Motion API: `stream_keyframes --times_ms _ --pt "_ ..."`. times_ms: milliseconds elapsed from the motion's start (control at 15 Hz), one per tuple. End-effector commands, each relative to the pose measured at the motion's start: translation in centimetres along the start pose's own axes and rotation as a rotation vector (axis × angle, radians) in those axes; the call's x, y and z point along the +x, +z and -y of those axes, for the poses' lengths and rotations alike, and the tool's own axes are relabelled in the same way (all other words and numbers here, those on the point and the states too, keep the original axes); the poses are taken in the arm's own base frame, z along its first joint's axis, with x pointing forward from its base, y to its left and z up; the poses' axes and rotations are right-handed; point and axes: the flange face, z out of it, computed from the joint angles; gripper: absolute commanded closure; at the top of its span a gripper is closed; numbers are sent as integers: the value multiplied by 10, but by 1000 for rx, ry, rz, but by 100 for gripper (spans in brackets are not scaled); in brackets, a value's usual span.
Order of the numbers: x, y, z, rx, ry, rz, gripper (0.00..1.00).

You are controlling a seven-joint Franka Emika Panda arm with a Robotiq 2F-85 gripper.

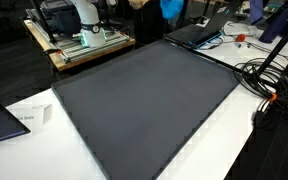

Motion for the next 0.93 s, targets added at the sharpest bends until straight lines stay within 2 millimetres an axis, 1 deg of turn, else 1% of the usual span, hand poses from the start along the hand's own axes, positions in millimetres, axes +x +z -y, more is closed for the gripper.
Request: stream_keyframes --times_ms 0,267,867 --pt "-6 -11 6 -20 2 -4 28" --pt "-10 -9 11 -36 -26 10 0" --pt "-17 3 31 -207 -233 56 0"
